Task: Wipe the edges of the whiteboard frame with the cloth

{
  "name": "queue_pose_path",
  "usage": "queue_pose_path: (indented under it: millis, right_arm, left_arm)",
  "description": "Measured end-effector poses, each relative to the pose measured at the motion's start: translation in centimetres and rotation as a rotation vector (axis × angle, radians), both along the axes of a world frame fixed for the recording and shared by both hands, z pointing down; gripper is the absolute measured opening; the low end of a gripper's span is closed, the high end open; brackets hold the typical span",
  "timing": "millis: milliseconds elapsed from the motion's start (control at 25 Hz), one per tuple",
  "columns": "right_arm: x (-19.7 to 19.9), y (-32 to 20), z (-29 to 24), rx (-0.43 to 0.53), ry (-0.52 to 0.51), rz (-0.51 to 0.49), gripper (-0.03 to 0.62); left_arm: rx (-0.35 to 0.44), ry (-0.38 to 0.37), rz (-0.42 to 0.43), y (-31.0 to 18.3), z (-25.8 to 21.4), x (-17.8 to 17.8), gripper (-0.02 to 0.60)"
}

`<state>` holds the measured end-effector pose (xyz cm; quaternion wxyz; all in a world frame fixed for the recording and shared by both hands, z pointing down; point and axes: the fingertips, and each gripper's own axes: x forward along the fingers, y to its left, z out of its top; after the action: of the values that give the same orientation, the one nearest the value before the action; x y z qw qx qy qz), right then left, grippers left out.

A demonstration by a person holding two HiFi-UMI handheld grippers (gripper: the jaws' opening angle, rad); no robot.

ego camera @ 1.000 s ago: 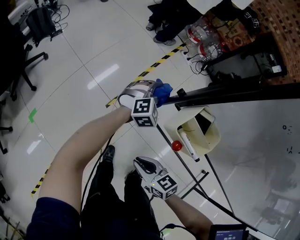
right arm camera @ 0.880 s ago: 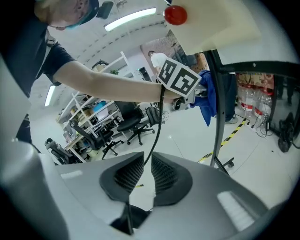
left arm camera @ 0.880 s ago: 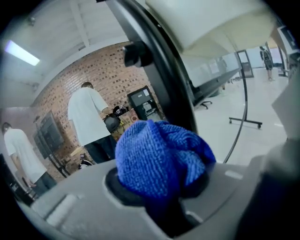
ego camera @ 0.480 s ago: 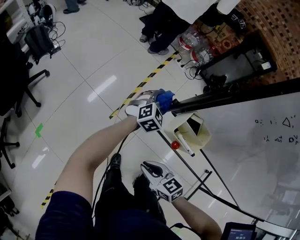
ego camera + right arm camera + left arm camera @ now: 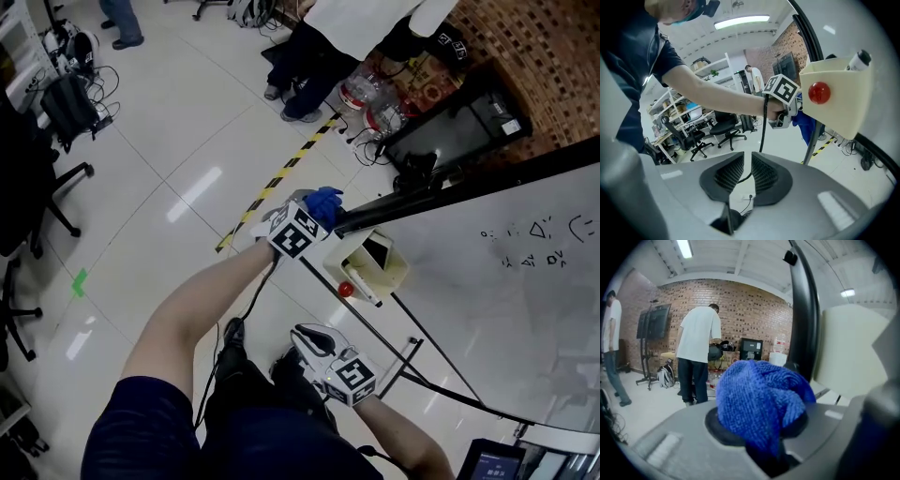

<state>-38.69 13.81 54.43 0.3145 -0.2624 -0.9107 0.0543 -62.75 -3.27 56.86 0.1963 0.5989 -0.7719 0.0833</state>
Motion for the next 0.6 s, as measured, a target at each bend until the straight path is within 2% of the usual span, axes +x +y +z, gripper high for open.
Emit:
queue_pose_path:
  millis: [80,160,280,360,400,440,600]
  right_arm:
    - [-0.3,-0.5,-0.4,0.009,-0.005,0.016,0.052]
    - [-0.5,-0.6,-0.9,0.014,-0.011,0.018,0.052]
    - [-1.1,-0.3,-2.1,0.021,-0.030,-0.003,0.051]
    - [-1.8,0.0,-3.0,0.021,-0.051,-0.010,0.052]
    - [-2.1,0.1,-3.4,0.017,-0.061,-0.008,0.052]
    - [-2.4,0.2,-3.7,0.012,-0.069,-0.004,0.052]
    - [-2.8,0.4,-4.2,-0.004,-0.080,0.018,0.052]
  left_arm:
    - [0.032,0.063,-0.002,-0.1,-0.7,-0.1,0.127]
    - [0.071,0.161,0.003,0.1,-1.1,0.1,0.126]
    - [0.190,0.356,-0.009,0.8,-2.4,0.0,0.126]
    - [0.276,0.439,-0.047,1.5,-3.8,-1.0,0.127]
    - [0.292,0.425,-0.058,1.8,-4.6,-1.3,0.127]
    - [0.279,0.363,-0.058,2.0,-5.3,-1.4,0.127]
    - [0.118,-0.096,0.002,0.5,-7.1,-0.6,0.129]
